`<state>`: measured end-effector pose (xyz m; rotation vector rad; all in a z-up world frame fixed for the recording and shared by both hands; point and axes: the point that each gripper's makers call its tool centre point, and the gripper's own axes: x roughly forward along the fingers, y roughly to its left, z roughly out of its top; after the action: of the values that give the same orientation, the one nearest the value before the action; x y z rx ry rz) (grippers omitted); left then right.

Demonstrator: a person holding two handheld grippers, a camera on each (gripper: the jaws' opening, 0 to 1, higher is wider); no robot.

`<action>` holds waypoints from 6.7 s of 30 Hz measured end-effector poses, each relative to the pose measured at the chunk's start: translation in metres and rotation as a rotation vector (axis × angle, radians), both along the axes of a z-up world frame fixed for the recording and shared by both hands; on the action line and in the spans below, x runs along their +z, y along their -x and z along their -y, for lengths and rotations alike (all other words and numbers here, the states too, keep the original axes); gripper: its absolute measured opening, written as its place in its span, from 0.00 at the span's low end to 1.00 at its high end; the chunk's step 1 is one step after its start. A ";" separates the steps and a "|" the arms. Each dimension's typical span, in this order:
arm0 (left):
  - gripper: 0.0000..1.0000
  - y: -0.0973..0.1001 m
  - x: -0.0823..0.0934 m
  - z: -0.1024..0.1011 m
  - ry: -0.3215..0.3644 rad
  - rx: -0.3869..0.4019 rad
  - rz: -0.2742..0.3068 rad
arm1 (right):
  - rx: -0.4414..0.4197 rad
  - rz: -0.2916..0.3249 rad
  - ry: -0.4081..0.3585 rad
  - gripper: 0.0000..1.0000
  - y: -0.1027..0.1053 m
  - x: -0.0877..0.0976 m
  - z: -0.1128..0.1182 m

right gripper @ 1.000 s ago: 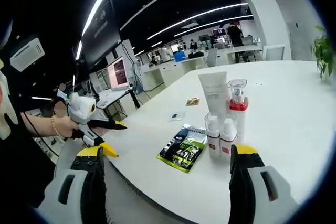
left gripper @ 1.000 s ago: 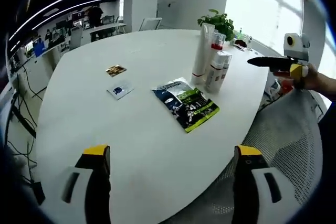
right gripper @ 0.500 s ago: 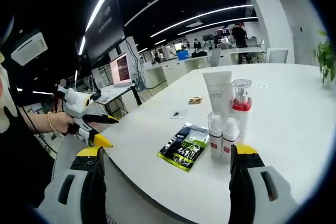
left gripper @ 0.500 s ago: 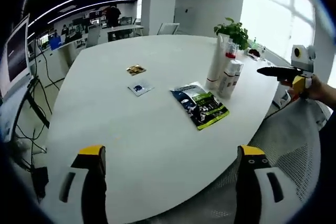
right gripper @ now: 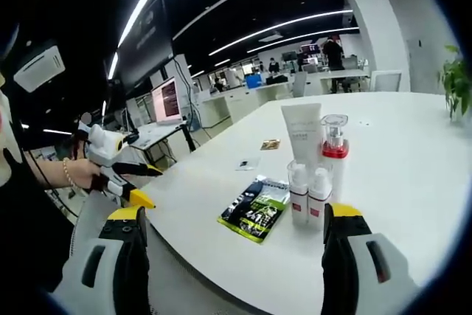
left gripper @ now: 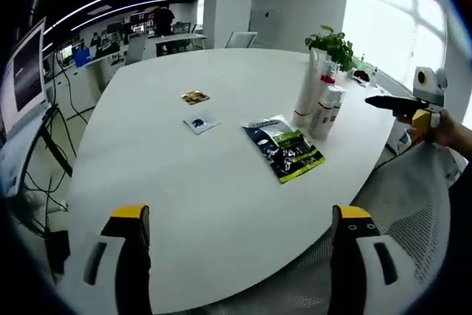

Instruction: Arrange the skincare products in the storage area until every visible bottle or jar stands upright without overlapping.

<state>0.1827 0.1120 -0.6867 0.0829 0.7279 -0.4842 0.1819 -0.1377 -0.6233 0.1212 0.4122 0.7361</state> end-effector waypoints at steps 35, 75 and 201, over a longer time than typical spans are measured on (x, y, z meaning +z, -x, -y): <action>0.97 -0.055 -0.030 0.016 -0.084 0.024 -0.071 | -0.002 -0.028 0.023 0.98 0.000 -0.008 0.002; 0.84 -0.183 -0.063 0.040 -0.038 0.254 -0.143 | -0.060 -0.078 0.120 0.97 -0.005 -0.028 0.009; 0.38 -0.083 -0.077 0.049 -0.095 0.357 -0.169 | 0.051 -0.011 0.096 0.96 0.007 -0.017 -0.010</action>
<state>0.2660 0.0629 -0.7639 -0.0008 0.9102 -0.1159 0.1744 -0.1281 -0.6398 0.0241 0.4615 0.7648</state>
